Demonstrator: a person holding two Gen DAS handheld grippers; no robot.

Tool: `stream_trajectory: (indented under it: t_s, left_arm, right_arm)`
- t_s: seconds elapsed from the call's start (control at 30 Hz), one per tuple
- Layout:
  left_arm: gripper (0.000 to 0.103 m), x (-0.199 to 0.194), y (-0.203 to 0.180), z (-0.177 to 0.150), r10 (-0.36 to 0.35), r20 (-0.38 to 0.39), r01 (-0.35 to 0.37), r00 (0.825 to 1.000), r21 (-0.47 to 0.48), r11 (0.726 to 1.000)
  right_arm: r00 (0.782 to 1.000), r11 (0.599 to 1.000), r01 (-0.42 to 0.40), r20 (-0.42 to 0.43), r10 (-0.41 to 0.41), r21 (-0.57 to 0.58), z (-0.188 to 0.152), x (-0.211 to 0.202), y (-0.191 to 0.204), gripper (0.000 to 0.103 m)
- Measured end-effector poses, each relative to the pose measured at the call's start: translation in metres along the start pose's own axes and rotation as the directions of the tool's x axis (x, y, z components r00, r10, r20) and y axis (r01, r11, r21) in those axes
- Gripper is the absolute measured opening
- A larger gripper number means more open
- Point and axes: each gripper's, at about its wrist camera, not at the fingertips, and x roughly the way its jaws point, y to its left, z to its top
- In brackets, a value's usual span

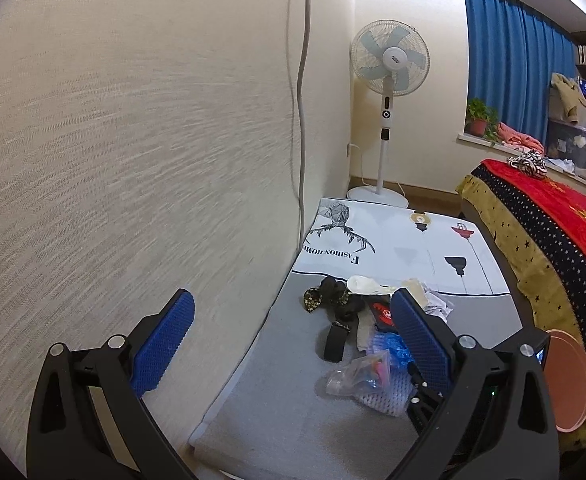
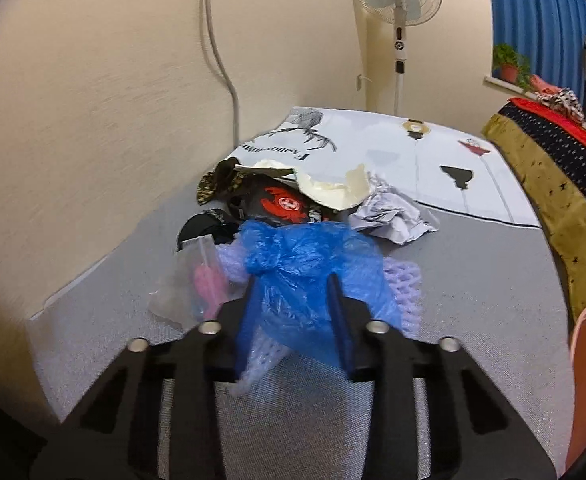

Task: Collect trash
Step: 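Move the right tool back to the table and close on the blue plastic bag, then lift the blue bag with the right tool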

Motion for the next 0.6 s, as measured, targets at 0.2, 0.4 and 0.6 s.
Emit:
stream_trajectory:
  t_s: [0.2, 0.4, 0.6]
  left_arm:
    - [0.095, 0.000, 0.000, 0.001, 0.001, 0.004, -0.001, 1.000, 0.002, 1.000]
    - [0.095, -0.001, 0.000, 0.001, 0.004, 0.006, -0.004, 1.000, 0.005, 1.000]
    - [0.095, -0.003, -0.001, 0.002, 0.011, 0.008, -0.011, 1.000, 0.008, 1.000]
  right_arm:
    - [1.000, 1.000, -0.005, -0.003, 0.005, 0.005, 0.001, 0.001, -0.002, 0.009]
    - [1.000, 1.000, 0.000, 0.016, 0.000, -0.006, 0.003, -0.005, -0.001, 0.005]
    - [0.999, 1.000, -0.006, 0.035, 0.006, -0.006, 0.010, -0.016, 0.000, 0.004]
